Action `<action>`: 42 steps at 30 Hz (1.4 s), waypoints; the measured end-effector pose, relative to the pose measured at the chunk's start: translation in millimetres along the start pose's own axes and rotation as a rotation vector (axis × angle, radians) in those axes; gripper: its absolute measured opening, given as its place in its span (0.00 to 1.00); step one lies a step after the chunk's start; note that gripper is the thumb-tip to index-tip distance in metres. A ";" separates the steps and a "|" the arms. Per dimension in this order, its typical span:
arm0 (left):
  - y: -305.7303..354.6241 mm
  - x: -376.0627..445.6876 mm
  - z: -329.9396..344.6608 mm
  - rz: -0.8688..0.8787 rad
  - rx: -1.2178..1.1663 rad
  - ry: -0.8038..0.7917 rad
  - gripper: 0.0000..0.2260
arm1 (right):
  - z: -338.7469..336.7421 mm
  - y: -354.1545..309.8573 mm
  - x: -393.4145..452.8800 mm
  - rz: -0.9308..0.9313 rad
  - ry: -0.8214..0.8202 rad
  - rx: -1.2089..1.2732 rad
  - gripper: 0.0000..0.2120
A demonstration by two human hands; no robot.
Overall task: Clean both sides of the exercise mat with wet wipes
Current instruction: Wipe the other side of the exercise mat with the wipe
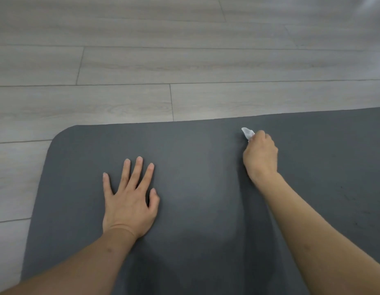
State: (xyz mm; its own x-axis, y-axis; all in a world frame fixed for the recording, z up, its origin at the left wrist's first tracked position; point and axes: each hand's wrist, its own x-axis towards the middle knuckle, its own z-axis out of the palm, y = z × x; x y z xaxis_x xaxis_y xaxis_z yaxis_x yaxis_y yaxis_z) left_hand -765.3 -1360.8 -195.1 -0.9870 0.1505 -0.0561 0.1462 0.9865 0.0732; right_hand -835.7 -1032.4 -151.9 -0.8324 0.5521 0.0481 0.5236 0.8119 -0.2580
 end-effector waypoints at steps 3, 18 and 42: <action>-0.6 0.7 -0.2 0.009 -0.006 0.008 0.30 | 20.4 -74.1 -30.1 -0.083 -0.074 0.059 0.11; -2.4 0.8 -0.2 0.023 -0.044 0.037 0.30 | 32.2 -116.9 -0.4 -0.204 -0.135 0.022 0.16; -0.9 6.8 -2.4 0.019 -0.050 0.042 0.32 | 18.5 -48.5 31.9 -0.268 -0.077 -0.030 0.11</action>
State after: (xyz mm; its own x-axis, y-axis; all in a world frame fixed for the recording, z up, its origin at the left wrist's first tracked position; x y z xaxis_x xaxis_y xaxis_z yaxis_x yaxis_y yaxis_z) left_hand -772.3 -1360.9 -193.2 -0.9861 0.1654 -0.0129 0.1626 0.9789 0.1239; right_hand -891.0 -1057.7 -155.8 -0.9525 0.3021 0.0372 0.2874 0.9328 -0.2175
